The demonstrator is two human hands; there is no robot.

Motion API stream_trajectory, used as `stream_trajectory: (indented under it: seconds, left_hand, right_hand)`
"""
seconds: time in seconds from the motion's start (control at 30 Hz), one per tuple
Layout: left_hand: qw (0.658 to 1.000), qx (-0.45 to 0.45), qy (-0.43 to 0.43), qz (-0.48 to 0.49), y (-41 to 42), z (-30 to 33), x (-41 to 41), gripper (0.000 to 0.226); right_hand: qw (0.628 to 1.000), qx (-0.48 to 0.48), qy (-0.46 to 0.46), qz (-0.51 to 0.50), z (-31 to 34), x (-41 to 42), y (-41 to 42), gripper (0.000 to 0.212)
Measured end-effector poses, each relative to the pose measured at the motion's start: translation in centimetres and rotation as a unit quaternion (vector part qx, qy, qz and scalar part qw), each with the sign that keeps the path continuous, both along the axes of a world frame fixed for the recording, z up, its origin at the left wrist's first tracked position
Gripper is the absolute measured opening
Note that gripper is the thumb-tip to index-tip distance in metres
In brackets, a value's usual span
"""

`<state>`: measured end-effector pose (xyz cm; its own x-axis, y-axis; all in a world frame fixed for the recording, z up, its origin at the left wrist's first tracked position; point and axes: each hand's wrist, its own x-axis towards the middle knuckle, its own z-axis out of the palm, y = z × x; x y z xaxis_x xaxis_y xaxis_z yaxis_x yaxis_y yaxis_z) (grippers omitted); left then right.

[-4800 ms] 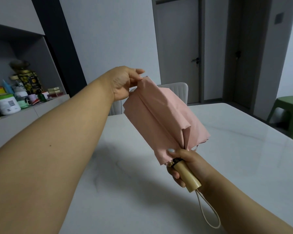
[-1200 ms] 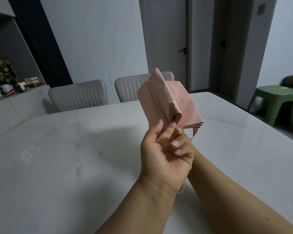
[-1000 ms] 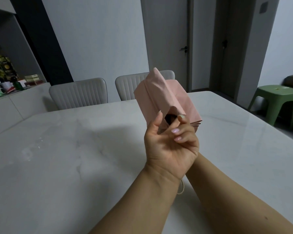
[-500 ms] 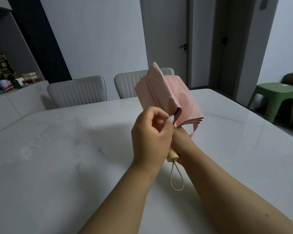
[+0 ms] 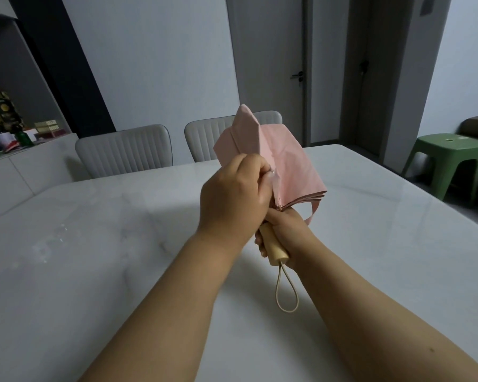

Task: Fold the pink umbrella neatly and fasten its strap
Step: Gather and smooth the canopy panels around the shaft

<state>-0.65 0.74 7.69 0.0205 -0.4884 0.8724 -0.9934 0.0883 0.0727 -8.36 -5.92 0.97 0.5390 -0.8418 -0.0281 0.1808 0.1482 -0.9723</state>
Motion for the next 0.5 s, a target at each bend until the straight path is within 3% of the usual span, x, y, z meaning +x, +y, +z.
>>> stream_trajectory:
  seconds: [0.1,0.2,0.3,0.4,0.5]
  left_hand:
    - [0.985,0.169,0.023,-0.008,1.3,3.0,0.2,0.011]
    - [0.949,0.268,0.132,-0.104,2.2,5.1,0.3,0.015]
    - [0.927,0.245,0.233,-0.164,2.5,5.0,0.4,0.016]
    - [0.946,0.185,0.248,-0.091,2.0,3.3,0.5,0.020]
    - [0.960,0.188,0.207,0.020,1.1,1.4,-0.9,0.043]
  right_hand:
    - [1.000,0.008,-0.015,-0.003,0.0,-0.1,-0.2,0.017]
    - [1.000,0.014,-0.013,0.000,0.2,-0.2,-0.1,0.019]
    - [1.000,0.025,-0.015,0.000,0.4,-0.6,-0.1,0.017]
    - [0.999,0.029,-0.023,0.000,0.4,-0.6,0.0,0.018]
    - [0.999,0.014,-0.033,0.003,0.1,-0.2,-0.1,0.017]
